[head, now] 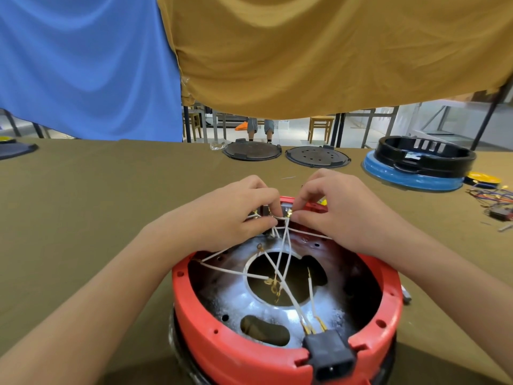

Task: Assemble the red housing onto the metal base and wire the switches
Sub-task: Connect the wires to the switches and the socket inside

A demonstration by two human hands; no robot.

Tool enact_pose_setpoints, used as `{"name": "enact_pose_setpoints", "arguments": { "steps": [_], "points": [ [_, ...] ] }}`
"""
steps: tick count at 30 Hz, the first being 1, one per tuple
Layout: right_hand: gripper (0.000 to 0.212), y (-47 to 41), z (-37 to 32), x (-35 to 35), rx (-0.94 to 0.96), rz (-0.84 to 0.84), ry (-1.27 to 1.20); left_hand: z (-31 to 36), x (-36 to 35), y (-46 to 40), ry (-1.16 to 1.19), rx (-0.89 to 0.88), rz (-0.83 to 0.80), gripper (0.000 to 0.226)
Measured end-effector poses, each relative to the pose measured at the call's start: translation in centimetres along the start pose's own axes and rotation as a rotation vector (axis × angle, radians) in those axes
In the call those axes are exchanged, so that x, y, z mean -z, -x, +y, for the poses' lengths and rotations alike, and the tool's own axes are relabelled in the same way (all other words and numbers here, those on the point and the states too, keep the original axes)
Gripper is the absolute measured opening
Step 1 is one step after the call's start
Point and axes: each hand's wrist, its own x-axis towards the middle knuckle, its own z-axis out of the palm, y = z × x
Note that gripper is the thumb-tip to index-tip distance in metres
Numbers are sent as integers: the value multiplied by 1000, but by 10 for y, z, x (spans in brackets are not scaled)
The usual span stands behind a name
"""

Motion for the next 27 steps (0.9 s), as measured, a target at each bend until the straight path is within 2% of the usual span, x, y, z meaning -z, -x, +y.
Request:
{"name": "enact_pose_setpoints", "arguments": {
  "steps": [9,13,17,27],
  "points": [
    [8,-8,-2,3,60,-33,33,-2,-1,0,2,5,12,7],
    [9,-8,-3,1,92,-81,129,-2,-1,0,1,2,13,9],
    [7,-8,-3,2,92,-20,88,-2,0,0,6,10,7,9],
    [5,-11,-2,1,118,-2,145,-1,-1,0,20,0,11,8]
  ]
}}
